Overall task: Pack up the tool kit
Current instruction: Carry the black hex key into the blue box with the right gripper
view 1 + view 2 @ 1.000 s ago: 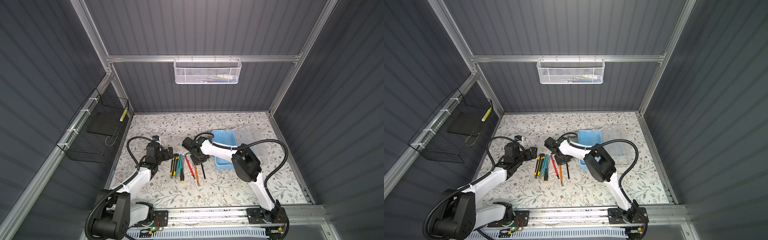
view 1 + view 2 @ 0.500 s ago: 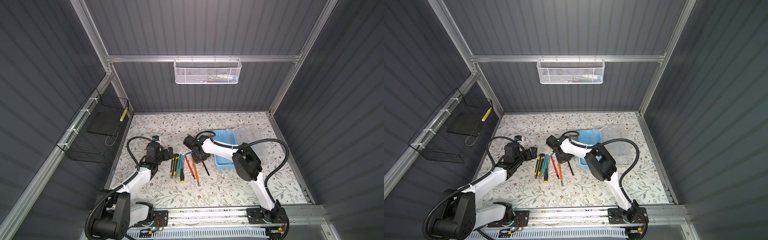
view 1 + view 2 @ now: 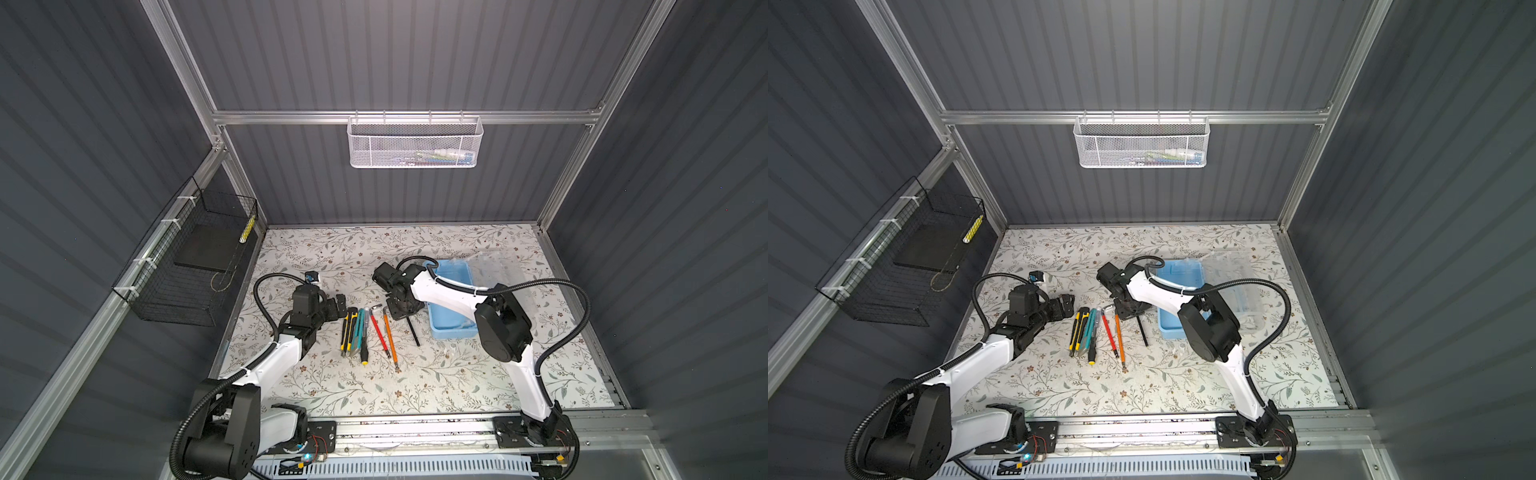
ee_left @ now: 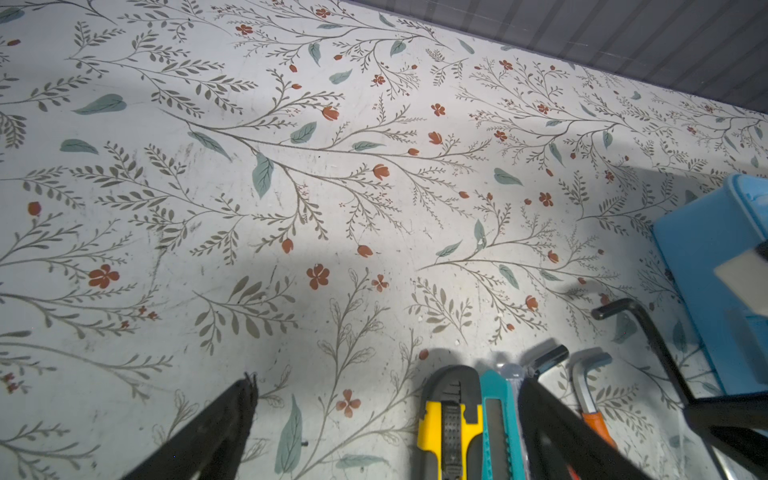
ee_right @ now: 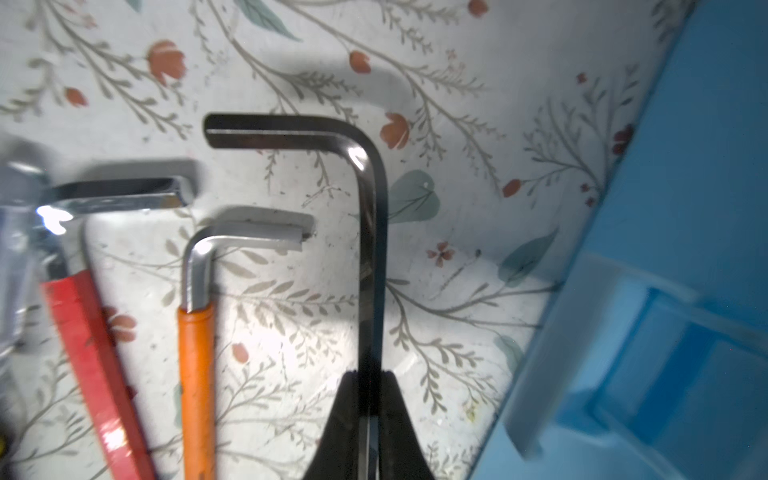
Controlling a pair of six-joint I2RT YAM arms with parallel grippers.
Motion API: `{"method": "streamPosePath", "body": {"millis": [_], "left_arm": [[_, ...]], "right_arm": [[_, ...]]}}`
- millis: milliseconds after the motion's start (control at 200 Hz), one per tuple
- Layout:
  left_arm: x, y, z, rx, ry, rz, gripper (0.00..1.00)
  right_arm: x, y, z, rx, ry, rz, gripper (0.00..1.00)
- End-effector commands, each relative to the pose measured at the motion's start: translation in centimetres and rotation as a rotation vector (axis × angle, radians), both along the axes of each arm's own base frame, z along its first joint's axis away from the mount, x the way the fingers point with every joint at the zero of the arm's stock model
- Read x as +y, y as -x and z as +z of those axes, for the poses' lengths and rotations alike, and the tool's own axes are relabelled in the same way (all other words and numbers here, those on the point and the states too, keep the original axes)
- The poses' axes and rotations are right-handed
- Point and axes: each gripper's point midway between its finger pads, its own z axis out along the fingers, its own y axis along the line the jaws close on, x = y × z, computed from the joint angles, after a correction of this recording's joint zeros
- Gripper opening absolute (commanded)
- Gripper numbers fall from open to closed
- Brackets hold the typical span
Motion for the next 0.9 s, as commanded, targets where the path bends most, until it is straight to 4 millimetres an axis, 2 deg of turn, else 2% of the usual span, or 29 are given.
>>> {"method": "streamPosePath", "body": {"millis": [0,255,516,721,816,891], "left_arm": [[0.1,0.0,0.2,-0.003,0.001,0.001,1.00],[0.1,0.0,0.2,-0.004,0.001,0.001,1.00],[0.1,0.0,0.2,-0.001,0.001,0.000,1.00],[0.1,0.0,0.1,-0.001,0.001,0.000,1.00],[0.1,0.0,0.2,-0.001,0.000,0.001,1.00],[0.1,0.0,0.2,-0.002,0.001,0.000,1.00]], "right_arm": [[0.2,-0.9,4.7,-0.083,-0.052,-0.009,0.00],[-2.5,-1.7,8.0,-0.135,-0.058,-0.050,0.00],[-8.5,-2.5,10.6,-0.181,-0.052,-0.138,0.00],[-13.5,-2.7,10.4,-0.190,-0.017,-0.208,0.00],[-14.8,-3.0,9.7,-0.181,-0.005,-0.224,0.00],[-15.0,-3.3,9.2,-0.177,-0.004,-0.228,0.00]]}}
